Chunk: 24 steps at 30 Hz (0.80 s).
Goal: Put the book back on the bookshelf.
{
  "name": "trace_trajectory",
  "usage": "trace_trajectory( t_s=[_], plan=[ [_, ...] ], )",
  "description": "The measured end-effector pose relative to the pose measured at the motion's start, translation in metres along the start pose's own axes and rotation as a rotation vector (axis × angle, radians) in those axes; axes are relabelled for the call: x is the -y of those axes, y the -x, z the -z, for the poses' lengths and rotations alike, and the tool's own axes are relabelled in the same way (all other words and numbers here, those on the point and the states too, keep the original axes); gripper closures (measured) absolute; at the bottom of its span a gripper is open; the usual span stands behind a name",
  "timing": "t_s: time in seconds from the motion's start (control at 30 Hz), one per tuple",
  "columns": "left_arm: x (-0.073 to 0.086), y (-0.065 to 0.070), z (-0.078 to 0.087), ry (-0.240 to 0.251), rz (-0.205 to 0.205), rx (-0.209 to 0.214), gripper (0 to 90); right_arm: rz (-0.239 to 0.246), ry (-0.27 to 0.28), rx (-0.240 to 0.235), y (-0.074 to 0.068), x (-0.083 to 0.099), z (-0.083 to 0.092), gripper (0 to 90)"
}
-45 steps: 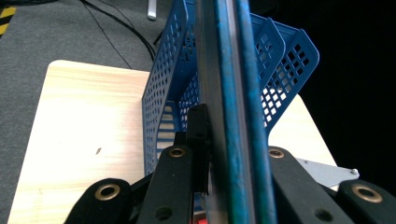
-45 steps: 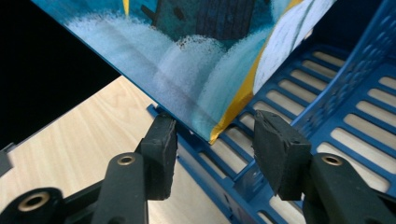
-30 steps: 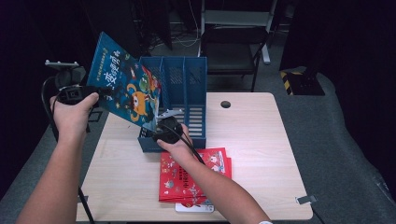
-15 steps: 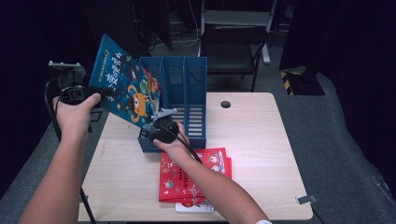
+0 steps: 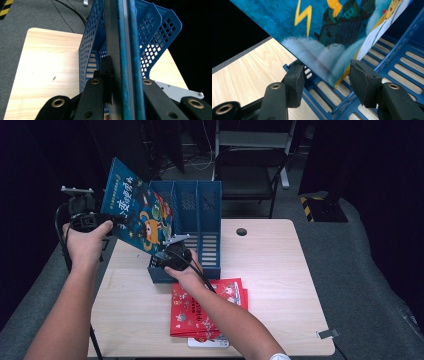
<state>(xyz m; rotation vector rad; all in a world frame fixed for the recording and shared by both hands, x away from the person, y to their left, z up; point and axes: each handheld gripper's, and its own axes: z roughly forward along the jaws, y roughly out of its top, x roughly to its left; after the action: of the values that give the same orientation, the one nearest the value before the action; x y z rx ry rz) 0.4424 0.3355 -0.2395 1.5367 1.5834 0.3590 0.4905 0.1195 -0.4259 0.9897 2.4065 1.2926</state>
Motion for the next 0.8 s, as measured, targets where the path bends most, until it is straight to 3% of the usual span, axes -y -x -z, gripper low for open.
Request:
trace_trajectory(
  t_s=[0.8],
  plan=[
    [0.019,0.004,-0.021,-0.046,-0.035,-0.019,81.6,0.01,-0.014,-0.02,-0.003,-0.003,-0.002,47.1]
  ],
)
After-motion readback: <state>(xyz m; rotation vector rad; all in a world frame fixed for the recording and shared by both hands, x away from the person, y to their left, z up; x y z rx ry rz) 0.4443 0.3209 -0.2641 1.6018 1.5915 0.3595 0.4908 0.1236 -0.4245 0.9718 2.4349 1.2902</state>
